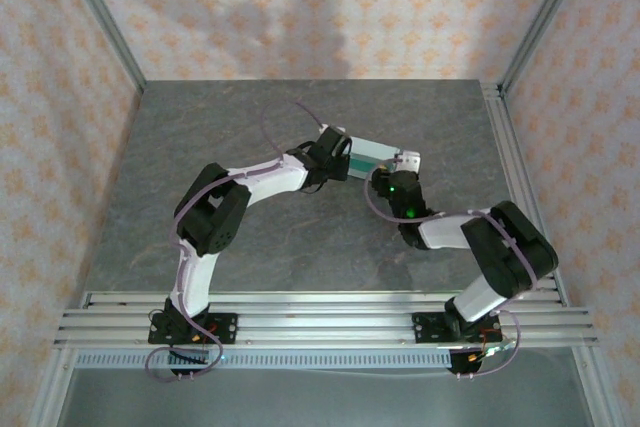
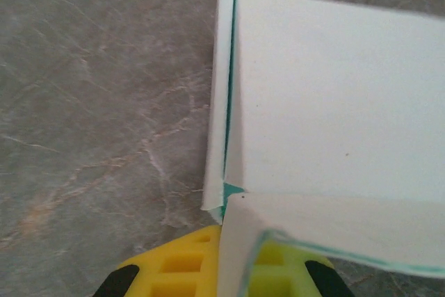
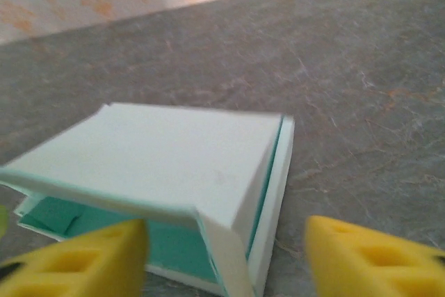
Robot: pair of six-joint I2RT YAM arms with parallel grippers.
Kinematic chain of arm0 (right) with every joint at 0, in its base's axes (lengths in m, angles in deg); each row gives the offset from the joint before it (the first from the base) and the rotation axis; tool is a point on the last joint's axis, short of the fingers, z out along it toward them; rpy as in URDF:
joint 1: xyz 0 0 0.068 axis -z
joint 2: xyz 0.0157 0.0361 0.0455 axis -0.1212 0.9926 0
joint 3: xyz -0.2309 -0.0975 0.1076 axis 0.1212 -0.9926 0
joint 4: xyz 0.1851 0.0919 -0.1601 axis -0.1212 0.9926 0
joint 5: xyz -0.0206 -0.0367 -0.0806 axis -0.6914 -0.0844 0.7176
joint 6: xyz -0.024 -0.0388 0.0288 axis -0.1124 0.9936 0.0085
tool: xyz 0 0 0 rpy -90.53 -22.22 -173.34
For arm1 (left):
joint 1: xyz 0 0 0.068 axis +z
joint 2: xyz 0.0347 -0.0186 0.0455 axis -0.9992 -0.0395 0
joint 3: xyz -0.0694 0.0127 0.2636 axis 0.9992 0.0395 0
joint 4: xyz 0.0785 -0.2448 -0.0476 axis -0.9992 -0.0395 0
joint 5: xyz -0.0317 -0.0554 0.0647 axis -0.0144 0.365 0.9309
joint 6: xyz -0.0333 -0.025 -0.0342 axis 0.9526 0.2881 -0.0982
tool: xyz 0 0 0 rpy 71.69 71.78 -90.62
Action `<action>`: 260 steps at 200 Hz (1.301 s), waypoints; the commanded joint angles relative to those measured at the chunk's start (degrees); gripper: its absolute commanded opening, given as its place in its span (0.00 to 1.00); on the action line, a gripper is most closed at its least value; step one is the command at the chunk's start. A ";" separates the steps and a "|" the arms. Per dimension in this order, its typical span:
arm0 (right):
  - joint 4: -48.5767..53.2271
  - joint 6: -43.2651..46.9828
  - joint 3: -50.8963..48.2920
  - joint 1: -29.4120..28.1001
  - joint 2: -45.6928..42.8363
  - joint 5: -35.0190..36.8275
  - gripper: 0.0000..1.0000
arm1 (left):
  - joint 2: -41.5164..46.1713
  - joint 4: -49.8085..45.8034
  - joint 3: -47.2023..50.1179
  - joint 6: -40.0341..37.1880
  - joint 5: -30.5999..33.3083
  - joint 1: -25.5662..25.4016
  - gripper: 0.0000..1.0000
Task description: Fold the paper box
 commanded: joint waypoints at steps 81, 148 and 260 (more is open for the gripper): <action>15.96 -0.62 1.33 -0.24 -27.83 -5.61 0.92 | 0.97 -4.29 -2.90 -1.83 6.11 -0.47 0.00; 46.60 -24.06 22.80 7.61 -9.48 -10.09 0.87 | 2.29 -3.33 -0.85 -2.80 5.99 -0.60 0.10; 44.52 -17.49 32.13 11.24 12.63 -28.22 0.67 | 25.75 7.95 22.69 -5.61 2.63 -0.48 0.71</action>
